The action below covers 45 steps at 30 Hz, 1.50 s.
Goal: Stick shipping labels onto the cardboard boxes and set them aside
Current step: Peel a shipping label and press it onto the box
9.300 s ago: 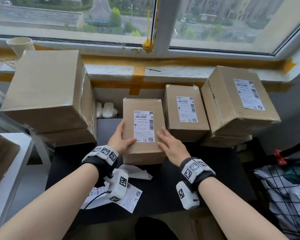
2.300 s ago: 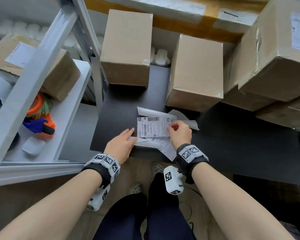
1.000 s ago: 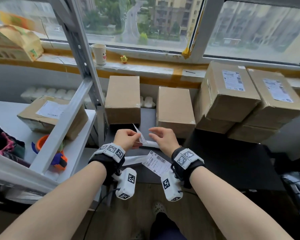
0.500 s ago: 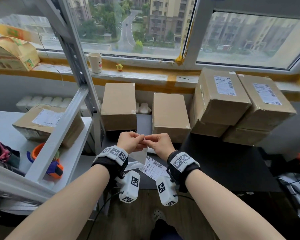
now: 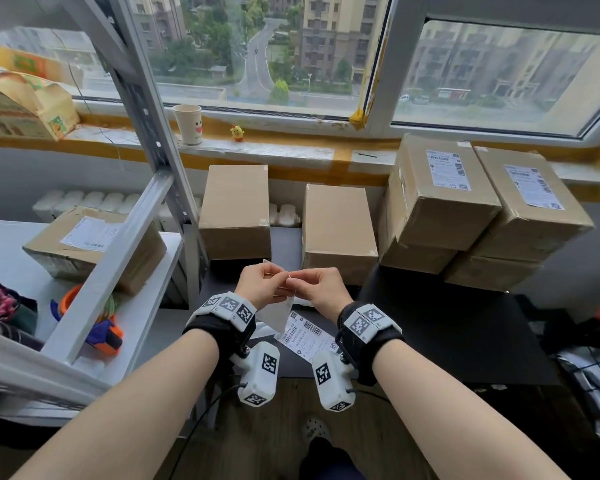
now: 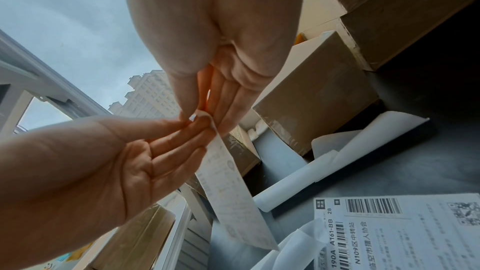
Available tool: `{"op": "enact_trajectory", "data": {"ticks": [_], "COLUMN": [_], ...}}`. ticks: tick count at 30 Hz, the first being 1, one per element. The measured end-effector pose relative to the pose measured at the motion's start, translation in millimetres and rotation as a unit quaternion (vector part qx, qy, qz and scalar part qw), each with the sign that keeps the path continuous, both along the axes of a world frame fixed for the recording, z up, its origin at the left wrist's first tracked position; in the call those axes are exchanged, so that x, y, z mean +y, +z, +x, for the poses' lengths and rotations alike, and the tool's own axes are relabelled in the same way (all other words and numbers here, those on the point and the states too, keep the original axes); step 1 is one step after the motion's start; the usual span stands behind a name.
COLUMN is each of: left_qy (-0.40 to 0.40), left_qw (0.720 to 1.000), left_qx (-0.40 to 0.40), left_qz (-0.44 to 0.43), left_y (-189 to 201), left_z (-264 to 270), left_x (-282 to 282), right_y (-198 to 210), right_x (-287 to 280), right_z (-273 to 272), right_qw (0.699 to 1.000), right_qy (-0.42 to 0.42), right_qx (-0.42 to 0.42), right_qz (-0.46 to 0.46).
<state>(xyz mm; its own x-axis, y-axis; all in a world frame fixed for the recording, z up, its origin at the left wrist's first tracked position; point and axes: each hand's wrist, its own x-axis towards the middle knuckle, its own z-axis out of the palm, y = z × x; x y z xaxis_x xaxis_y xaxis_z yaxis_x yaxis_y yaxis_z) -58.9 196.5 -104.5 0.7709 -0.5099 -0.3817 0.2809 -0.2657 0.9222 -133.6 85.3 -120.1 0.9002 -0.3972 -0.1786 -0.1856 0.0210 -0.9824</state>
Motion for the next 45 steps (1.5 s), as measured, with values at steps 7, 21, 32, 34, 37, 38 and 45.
{"op": "enact_trajectory", "data": {"ticks": [7,21,32,34,37,38,45], "left_qy": [0.001,0.047,0.086,0.091,0.104,0.106,0.109], "left_qw": [1.0,0.994,0.975,0.97,0.96,0.957,0.947], "left_qx": [0.006,0.088,0.097,0.106,0.123,0.122,0.11], "left_qz": [-0.006,0.05,0.178,0.197,0.228,0.24,0.283], "left_y": [-0.7,-16.4,-61.8,-71.5,-84.9,-89.8,-107.1], "left_z": [-3.8,6.5,35.3,39.3,45.0,46.9,54.8], "left_x": [2.9,33.5,56.3,59.4,63.5,64.7,63.7], "right_y": [-2.6,-12.5,-11.2,-13.1,-14.8,-15.1,-18.6], "right_x": [-1.1,-13.1,-39.4,-44.7,-52.9,-55.4,-64.7], "right_z": [-0.8,9.3,38.2,41.2,43.1,43.5,40.7], "right_qw": [0.998,0.991,0.983,0.981,0.975,0.974,0.97], "right_qy": [-0.028,-0.108,-0.169,-0.185,-0.213,-0.22,-0.235], "right_qx": [0.022,0.071,0.063,0.056,0.05,0.049,0.046], "right_qz": [0.047,-0.016,-0.023,-0.019,-0.029,-0.029,-0.03]}}
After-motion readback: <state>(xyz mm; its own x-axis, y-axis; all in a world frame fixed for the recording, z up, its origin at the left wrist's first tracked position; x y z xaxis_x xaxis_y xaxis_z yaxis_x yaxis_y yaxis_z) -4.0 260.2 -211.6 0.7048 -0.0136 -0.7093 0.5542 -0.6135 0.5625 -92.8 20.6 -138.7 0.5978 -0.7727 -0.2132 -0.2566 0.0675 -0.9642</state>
